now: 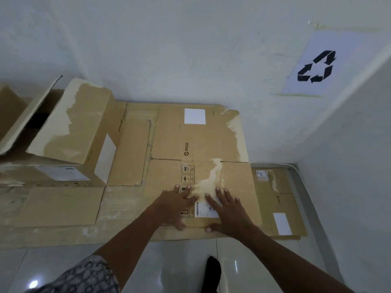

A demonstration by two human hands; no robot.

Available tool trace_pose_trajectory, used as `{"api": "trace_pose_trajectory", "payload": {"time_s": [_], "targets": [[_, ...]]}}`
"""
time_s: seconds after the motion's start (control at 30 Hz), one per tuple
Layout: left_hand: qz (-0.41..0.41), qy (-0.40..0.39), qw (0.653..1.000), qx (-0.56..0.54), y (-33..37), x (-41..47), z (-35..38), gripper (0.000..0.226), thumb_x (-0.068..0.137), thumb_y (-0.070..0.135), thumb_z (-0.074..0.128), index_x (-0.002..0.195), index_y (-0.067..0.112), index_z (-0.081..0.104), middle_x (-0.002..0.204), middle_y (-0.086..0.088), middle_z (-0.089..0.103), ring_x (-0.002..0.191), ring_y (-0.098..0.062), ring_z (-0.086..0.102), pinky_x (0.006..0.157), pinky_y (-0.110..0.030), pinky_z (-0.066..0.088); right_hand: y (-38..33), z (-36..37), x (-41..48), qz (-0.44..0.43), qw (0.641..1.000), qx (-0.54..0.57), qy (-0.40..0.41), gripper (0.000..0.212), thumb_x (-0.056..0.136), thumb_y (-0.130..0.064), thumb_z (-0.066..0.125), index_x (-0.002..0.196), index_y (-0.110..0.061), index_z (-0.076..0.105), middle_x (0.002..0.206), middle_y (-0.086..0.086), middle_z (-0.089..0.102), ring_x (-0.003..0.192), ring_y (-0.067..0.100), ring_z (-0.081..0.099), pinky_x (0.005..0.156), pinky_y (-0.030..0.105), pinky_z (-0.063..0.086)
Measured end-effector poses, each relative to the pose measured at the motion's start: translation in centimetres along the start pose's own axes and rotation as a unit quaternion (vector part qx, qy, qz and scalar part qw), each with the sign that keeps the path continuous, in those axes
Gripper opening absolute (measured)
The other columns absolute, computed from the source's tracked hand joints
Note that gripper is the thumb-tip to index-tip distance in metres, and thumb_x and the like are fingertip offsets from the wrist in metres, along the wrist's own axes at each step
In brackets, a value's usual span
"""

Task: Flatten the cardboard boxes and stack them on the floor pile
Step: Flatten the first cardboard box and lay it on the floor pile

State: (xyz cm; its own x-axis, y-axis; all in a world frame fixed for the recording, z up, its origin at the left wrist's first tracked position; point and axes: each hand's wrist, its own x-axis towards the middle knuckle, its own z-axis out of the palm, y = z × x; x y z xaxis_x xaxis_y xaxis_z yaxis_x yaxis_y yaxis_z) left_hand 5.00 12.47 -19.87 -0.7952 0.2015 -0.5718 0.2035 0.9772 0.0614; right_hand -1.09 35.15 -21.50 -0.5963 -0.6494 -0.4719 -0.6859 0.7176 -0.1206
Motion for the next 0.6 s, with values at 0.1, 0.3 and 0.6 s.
{"api": "trace_pose_trajectory", "payload": {"time_s": [0.1,0.3,0.6], "targets": [[0.013,0.015,0.999,0.025,0.5,-0.1,0.3,0.113,0.075,0.056,0.069,0.156,0.022,-0.002,0.162,-0.020,-0.007,0.144,-0.053,0.007,0.106,-0.068,0.030,0.3,-1.2,0.0,-0.020,0.999,-0.028,-0.010,0.103,0.081,-0.070,0.055,0.153,-0.031,-0.009,0.162,0.014,-0.011,0.147,0.042,-0.007,0.115,0.062,0.015],[0.024,0.017,1.000,-0.009,0.9,-2.2,-2.8,0.110,0.077,0.047,0.068,0.156,0.015,-0.001,0.161,-0.024,-0.002,0.143,-0.055,0.004,0.108,-0.071,0.023,-1.1,-2.3,-0.9,-0.002,0.997,-0.065,0.030,0.103,0.076,-0.053,0.068,0.152,-0.024,0.005,0.159,0.024,0.013,0.142,0.052,0.017,0.105,0.070,0.027],[-0.087,0.113,0.990,-0.017,2.3,-6.1,-5.1,0.081,0.095,0.014,0.052,0.156,0.012,-0.002,0.163,-0.018,0.001,0.150,-0.036,0.008,0.111,-0.062,0.026,-0.5,-9.1,-4.4,-0.019,0.995,-0.024,0.095,0.079,0.095,-0.007,0.046,0.154,-0.025,-0.003,0.164,0.008,0.000,0.149,0.036,0.002,0.118,0.055,0.016]]}}
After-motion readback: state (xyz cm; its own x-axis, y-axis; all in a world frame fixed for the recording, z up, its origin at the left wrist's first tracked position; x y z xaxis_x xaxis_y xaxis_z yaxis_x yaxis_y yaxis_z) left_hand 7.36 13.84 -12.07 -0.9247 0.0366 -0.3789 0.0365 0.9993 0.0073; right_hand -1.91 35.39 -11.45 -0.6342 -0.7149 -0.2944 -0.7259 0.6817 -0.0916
